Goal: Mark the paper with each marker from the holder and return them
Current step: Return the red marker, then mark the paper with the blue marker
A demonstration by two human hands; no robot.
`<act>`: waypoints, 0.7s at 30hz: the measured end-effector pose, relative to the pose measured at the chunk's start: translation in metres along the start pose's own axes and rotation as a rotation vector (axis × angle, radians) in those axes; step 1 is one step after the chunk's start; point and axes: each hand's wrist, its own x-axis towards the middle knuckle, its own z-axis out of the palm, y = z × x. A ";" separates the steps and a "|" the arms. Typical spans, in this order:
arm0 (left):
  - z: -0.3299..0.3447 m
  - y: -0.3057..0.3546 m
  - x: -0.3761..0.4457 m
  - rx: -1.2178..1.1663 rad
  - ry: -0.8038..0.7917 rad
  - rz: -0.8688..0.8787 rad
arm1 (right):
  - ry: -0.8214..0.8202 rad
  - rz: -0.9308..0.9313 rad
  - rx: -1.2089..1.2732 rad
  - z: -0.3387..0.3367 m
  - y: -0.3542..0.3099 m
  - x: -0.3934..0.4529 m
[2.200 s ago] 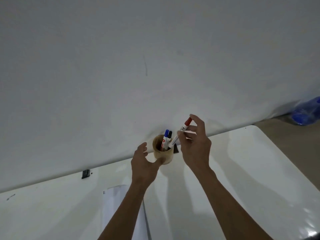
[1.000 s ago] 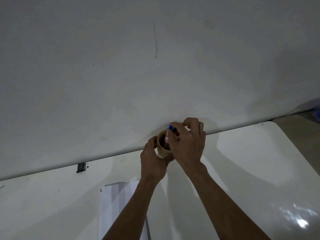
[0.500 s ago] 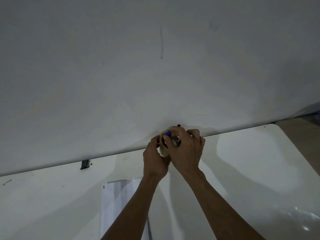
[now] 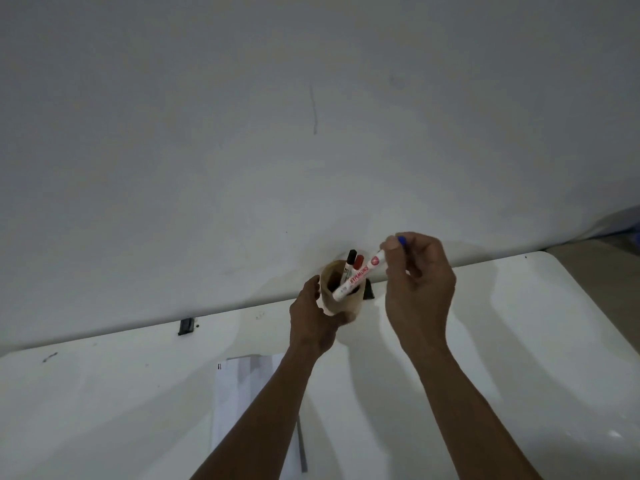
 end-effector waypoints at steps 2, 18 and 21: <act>-0.007 -0.005 -0.006 0.070 0.007 -0.027 | -0.005 0.067 0.081 -0.006 -0.006 -0.008; -0.166 -0.037 -0.138 -0.127 -0.013 0.176 | -0.619 0.256 -0.300 0.024 -0.005 -0.182; -0.190 -0.051 -0.158 -0.126 -0.009 0.182 | -0.651 0.200 -0.348 0.030 -0.015 -0.206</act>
